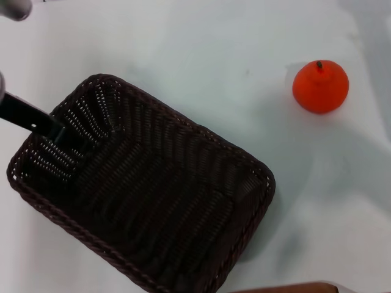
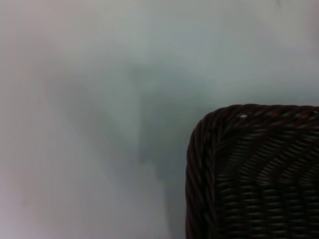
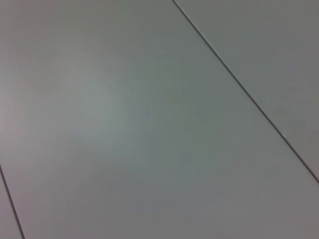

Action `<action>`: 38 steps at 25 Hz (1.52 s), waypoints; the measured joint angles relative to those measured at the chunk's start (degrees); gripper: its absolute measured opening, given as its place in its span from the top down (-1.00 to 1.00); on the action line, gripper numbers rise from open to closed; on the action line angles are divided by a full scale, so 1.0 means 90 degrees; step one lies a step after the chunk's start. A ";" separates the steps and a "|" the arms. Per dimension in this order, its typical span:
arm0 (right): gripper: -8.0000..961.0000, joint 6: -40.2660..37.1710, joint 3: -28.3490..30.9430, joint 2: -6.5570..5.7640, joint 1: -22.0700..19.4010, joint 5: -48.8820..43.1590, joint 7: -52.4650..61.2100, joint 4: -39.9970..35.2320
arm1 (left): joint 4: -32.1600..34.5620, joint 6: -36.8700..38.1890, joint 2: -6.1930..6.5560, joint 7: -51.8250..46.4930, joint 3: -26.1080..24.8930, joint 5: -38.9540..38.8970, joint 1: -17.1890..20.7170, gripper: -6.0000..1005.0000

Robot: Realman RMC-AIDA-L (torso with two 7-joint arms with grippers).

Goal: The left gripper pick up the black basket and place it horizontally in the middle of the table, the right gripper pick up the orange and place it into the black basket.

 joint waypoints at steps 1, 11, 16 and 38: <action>-0.91 -0.0047 -0.0003 0.0000 0.0005 -0.0001 0.0001 -0.0009 | 0.0057 0.0038 0.0002 0.0000 0.0004 0.0003 -0.0015 -0.41; -0.91 -0.0243 0.0001 0.0001 0.0081 0.0000 0.0001 -0.0148 | 0.0140 0.0242 0.0016 -0.0013 0.0017 0.0188 -0.0049 -0.10; -0.91 -0.0249 0.0030 0.0001 0.0087 0.0000 0.0002 -0.0201 | 0.0232 0.0406 0.0002 -0.0069 0.0028 0.0267 -0.0062 0.14; -0.91 -0.1245 0.0126 -0.0011 0.0468 0.0039 0.0011 -0.0921 | 0.0007 0.0439 0.0006 -0.2862 -0.1465 0.0071 0.0130 0.62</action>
